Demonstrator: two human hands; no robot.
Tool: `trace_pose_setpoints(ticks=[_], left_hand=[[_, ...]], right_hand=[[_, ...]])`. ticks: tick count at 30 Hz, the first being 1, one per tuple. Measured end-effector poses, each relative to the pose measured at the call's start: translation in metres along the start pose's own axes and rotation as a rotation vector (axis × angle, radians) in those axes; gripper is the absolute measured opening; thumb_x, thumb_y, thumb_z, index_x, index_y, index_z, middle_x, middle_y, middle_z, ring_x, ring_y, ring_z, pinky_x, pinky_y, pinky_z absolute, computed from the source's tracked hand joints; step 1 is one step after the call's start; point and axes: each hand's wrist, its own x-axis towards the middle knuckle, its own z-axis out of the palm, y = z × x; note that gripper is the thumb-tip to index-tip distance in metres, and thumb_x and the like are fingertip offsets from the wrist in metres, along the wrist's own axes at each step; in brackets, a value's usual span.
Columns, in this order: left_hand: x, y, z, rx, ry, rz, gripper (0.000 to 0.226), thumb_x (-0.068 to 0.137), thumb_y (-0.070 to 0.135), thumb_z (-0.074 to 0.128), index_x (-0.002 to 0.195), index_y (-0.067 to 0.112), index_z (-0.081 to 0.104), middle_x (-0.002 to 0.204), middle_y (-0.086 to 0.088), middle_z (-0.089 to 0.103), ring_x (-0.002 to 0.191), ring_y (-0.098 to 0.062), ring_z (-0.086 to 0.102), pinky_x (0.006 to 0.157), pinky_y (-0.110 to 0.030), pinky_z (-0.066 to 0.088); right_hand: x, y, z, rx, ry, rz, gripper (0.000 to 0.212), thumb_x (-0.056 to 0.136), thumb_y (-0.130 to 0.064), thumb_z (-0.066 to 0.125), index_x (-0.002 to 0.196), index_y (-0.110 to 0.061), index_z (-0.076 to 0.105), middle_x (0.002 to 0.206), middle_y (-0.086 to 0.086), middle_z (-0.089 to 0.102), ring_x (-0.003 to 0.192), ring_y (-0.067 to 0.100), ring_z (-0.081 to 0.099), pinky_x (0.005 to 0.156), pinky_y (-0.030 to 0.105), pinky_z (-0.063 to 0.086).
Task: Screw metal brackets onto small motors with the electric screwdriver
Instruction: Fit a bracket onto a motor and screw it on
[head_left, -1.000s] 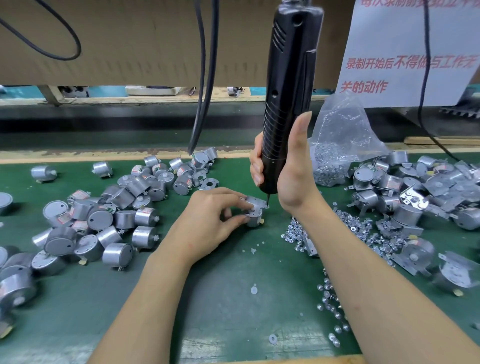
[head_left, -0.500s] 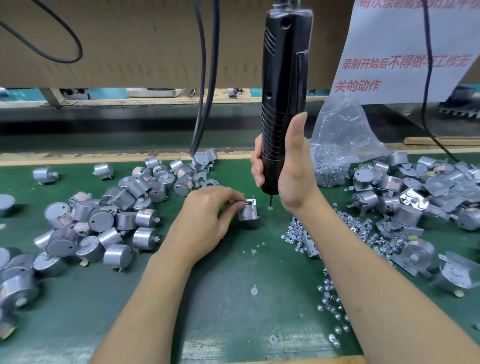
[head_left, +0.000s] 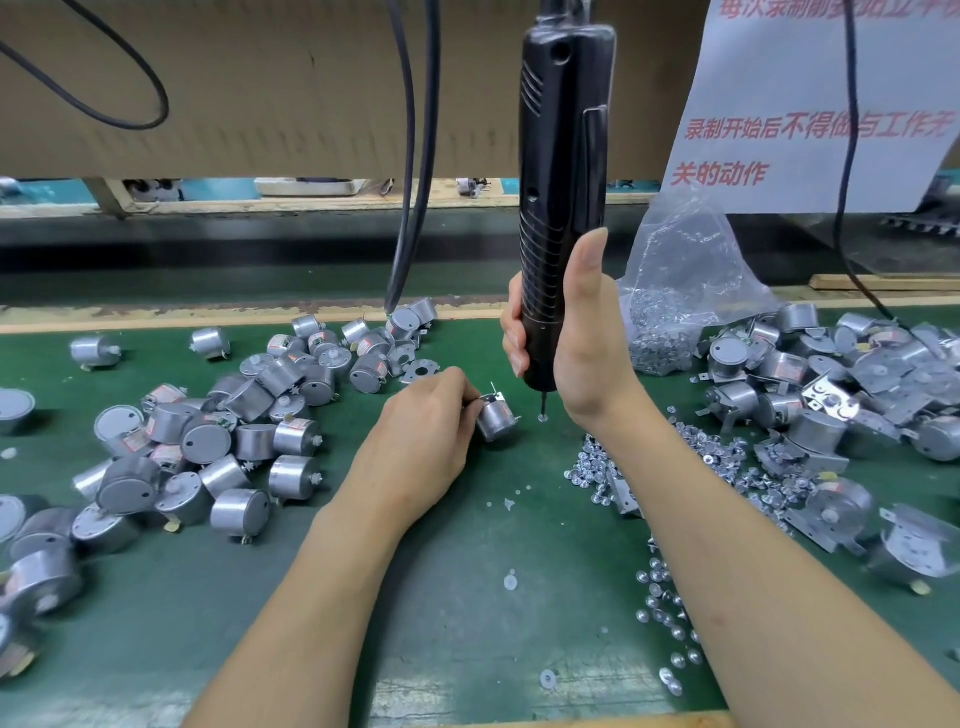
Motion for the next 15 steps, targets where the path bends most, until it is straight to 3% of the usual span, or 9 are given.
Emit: trace_pose_setpoints(ticks=[9, 13, 15], left_hand=[[0.0, -0.003, 0.003, 0.024, -0.003, -0.008, 0.01, 0.101, 0.023, 0.047, 0.096, 0.015, 0.048, 0.093, -0.004, 0.063, 0.084, -0.031, 0.055, 0.07, -0.047, 0.048], [-0.002, 0.003, 0.0, 0.061, 0.202, 0.107, 0.009, 0.098, 0.015, 0.055, 0.096, 0.007, 0.055, 0.087, -0.006, 0.059, 0.08, -0.03, 0.053, 0.062, -0.045, 0.046], [-0.001, 0.005, -0.003, 0.001, 0.337, 0.129, 0.005, 0.096, 0.008, 0.059, 0.096, 0.003, 0.06, 0.09, -0.008, 0.063, 0.081, -0.029, 0.057, 0.068, -0.042, 0.047]], right_hand=[[0.001, 0.003, -0.002, -0.014, -0.01, -0.013, 0.088, 0.064, -0.099, 0.04, 0.062, -0.012, 0.051, 0.05, 0.003, 0.051, 0.039, 0.021, 0.044, 0.045, 0.029, 0.039], [0.002, 0.002, -0.003, -0.056, -0.004, -0.008, 0.089, 0.063, -0.099, 0.044, 0.064, -0.009, 0.05, 0.051, 0.003, 0.05, 0.039, 0.02, 0.044, 0.044, 0.028, 0.038], [0.001, -0.001, -0.004, -0.078, 0.005, 0.003, 0.084, 0.065, -0.093, 0.054, 0.065, -0.009, 0.05, 0.052, 0.002, 0.051, 0.04, 0.019, 0.045, 0.043, 0.026, 0.038]])
